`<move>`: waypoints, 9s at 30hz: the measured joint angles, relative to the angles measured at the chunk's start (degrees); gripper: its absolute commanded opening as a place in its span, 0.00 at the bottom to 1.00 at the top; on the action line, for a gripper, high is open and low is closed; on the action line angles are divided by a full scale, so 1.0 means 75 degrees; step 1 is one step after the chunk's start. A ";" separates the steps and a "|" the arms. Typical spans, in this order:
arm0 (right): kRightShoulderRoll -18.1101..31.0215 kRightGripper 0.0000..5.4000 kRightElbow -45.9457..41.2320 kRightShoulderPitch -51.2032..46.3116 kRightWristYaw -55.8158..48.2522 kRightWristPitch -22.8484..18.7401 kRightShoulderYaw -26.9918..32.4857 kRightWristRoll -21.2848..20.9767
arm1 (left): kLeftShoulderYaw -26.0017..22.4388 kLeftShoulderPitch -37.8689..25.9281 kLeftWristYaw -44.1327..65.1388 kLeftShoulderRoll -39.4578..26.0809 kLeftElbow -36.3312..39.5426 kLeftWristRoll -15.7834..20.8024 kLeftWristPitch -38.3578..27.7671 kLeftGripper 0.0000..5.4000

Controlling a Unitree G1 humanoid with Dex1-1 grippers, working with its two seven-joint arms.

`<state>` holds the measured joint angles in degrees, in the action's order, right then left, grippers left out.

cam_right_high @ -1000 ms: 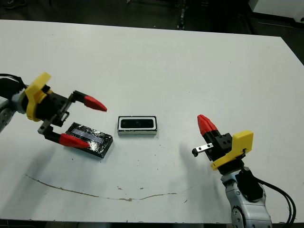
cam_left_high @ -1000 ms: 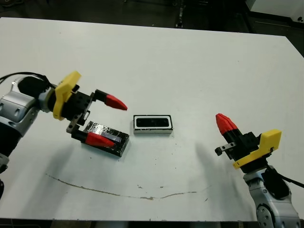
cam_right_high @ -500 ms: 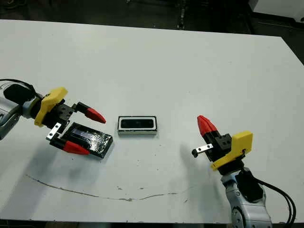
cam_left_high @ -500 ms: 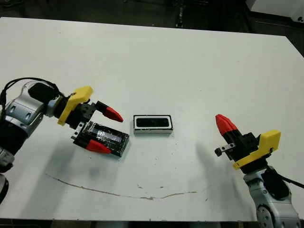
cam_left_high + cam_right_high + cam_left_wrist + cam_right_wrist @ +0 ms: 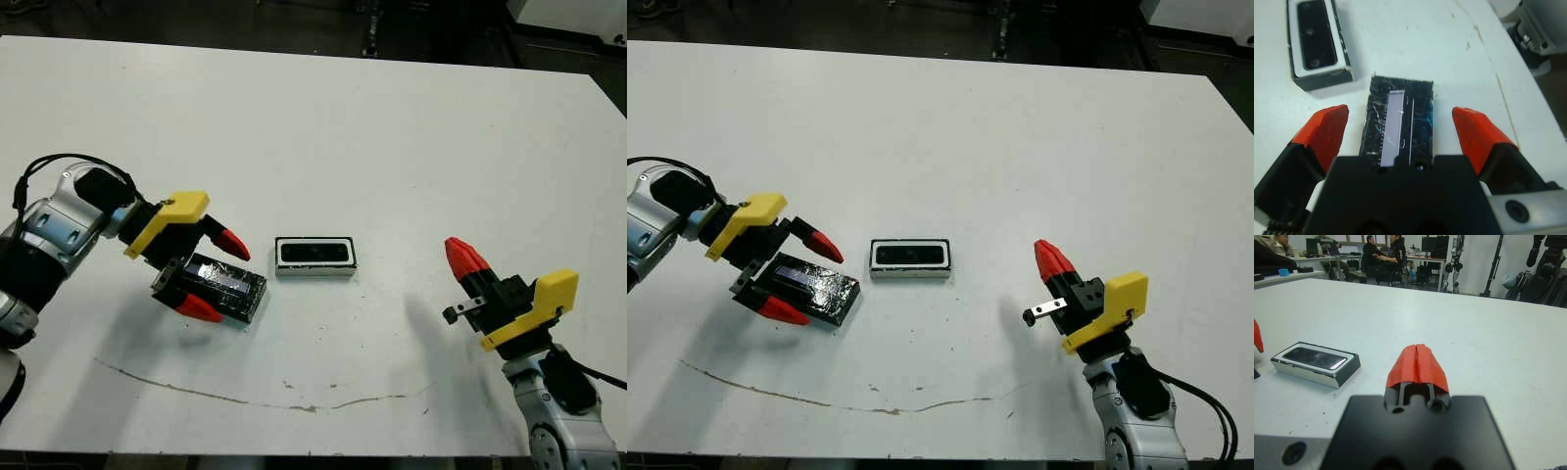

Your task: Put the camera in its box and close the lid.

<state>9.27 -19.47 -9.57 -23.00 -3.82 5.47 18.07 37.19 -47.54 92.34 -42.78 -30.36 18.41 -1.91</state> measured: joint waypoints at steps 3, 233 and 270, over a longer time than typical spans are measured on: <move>0.0000 0.00 0.0004 -0.0001 -0.0007 0.0000 0.0000 0.0005 | -0.0013 -0.0009 0.0001 0.0015 -0.0001 -0.0178 0.0025 1.00; 0.0218 0.00 -0.0156 -0.0193 0.0048 -0.0110 -0.0211 0.0170 | -0.1658 -0.0285 -0.3699 0.4861 -0.1939 -0.3122 -0.0380 1.00; 0.0249 0.00 -0.0118 0.0009 0.0060 -0.0110 -0.0120 0.0322 | -0.6206 0.3024 -0.5787 0.3746 0.3784 0.1487 0.3537 0.93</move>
<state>11.13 -20.35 -9.50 -22.55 -4.64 4.57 20.48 -9.35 -24.86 48.94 -14.68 -1.98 29.56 24.62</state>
